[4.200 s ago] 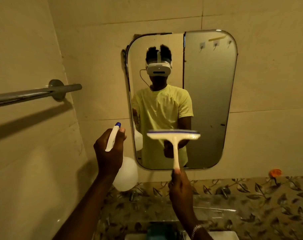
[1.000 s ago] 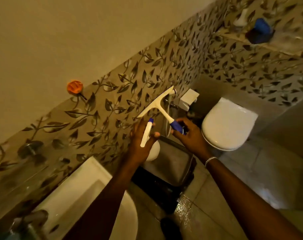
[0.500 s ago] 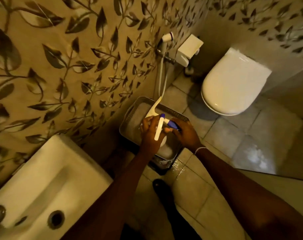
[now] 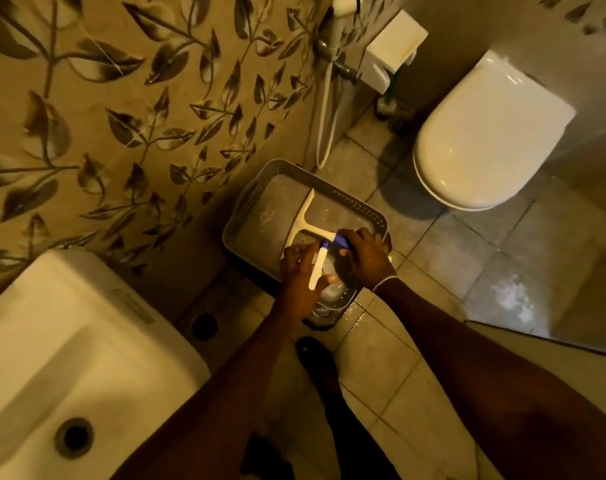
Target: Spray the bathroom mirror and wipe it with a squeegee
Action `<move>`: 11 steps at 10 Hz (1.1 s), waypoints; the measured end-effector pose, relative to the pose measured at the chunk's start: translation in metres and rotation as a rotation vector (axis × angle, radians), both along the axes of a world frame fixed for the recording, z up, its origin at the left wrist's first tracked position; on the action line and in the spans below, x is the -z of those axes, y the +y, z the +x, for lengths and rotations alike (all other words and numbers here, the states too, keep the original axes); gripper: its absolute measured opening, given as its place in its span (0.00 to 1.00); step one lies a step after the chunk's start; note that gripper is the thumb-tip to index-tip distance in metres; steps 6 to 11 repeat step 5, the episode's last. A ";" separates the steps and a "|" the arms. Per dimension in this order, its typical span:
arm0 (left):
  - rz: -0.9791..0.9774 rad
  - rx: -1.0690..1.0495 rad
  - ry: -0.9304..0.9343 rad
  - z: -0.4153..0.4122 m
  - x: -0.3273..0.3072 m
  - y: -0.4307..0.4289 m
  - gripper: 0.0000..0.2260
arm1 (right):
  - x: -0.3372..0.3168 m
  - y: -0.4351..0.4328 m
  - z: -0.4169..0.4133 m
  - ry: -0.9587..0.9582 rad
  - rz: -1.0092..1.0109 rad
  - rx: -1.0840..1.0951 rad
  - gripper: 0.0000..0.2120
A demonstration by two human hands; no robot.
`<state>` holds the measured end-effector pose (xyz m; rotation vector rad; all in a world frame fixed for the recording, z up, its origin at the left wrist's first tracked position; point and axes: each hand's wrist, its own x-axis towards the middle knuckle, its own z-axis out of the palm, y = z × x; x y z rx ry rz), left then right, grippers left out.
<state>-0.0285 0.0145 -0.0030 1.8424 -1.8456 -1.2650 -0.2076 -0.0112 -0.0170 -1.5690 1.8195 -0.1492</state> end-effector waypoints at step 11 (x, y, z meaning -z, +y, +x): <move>0.002 0.073 0.042 0.028 -0.036 -0.003 0.48 | -0.025 0.004 -0.008 0.069 0.043 -0.004 0.31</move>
